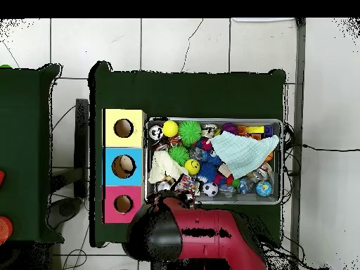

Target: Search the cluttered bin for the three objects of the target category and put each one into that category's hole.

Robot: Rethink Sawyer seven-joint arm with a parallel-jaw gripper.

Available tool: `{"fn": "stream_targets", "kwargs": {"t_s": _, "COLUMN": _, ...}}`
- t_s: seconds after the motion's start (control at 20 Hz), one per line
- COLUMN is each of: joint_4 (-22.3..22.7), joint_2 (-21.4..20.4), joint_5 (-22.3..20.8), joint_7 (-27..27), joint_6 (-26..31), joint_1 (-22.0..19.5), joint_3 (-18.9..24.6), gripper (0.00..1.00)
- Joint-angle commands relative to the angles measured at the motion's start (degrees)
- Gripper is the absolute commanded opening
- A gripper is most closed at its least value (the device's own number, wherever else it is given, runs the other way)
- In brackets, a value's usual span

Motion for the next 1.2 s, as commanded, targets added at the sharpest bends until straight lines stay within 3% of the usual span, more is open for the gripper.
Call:
{"fn": "stream_targets", "kwargs": {"t_s": 0.05, "joint_4": 4.41, "joint_2": -1.76, "joint_5": 5.65, "joint_7": -9.34, "joint_6": 3.68, "joint_1": -6.35, "joint_3": 6.63, "gripper": 0.00}}
{"fn": "stream_targets", "kwargs": {"t_s": 0.6, "joint_4": 0.76, "joint_2": 1.88, "joint_5": 3.20, "joint_7": -4.91, "joint_6": 4.25, "joint_1": -7.75, "joint_3": 8.82, "gripper": 0.00}}
{"fn": "stream_targets", "kwargs": {"t_s": 0.95, "joint_4": -1.04, "joint_2": 3.31, "joint_5": 2.27, "joint_7": -5.19, "joint_6": 5.13, "joint_1": -7.82, "joint_3": 10.64, "gripper": 0.00}}
{"fn": "stream_targets", "kwargs": {"t_s": 1.2, "joint_4": -7.32, "joint_2": 7.59, "joint_5": 0.75, "joint_7": -2.69, "joint_6": 6.90, "joint_1": -6.17, "joint_3": 11.28, "gripper": 0.00}}
